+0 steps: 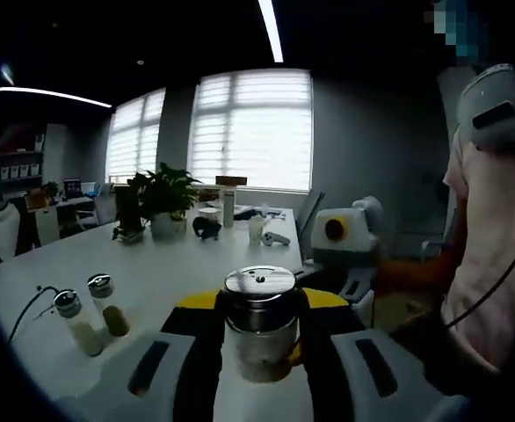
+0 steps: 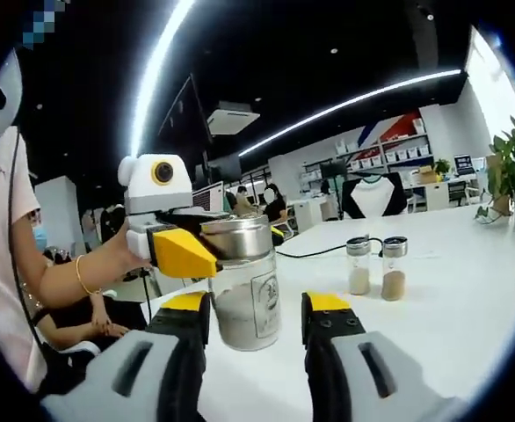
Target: Rotate the seasoning bottle until the label or dispensing opening points toward the visible target arrow and the bottle remains upright within the marked orientation range
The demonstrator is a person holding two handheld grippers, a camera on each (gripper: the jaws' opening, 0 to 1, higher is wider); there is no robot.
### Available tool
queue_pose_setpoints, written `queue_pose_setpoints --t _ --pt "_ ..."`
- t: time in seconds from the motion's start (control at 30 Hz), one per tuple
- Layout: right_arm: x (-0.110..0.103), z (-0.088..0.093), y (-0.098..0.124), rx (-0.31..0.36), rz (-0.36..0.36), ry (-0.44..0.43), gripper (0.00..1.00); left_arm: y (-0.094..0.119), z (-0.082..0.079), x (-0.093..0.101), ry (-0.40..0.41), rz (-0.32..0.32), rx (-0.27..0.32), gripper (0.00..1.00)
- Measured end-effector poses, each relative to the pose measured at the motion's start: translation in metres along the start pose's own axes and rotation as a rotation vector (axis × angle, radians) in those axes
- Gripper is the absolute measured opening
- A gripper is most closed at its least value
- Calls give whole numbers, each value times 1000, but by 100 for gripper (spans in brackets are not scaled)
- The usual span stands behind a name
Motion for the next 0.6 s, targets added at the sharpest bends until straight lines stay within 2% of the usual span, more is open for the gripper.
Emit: queue_pose_setpoints --t 0.1,0.2,0.27,0.33,0.6 --pt "3 3 -1 -33 38 47 62 2 0 -1 -2 -3 -5 35" --pt "8 6 -1 -63 103 94 85 3 0 -2 -9 -11 -14 35" --pt "9 7 -1 -84 119 101 93 5 0 -3 -11 -13 -13 35" --pt "10 8 -1 -89 125 95 96 6 0 -3 -11 -14 -9 35" --pt "9 10 0 -91 111 81 92 7 0 -3 -17 -16 -15 35"
Point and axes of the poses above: the point that each gripper's makers call its tool centre point, and the gripper's own axes: y roughly backward along the fingers, x roughly to its right, z roughly out of its underside, the point moved 10 cm from there along y, roughly backward along the fingers, and after that the axes turned 7 degrees about z, right-handed, at the moved point
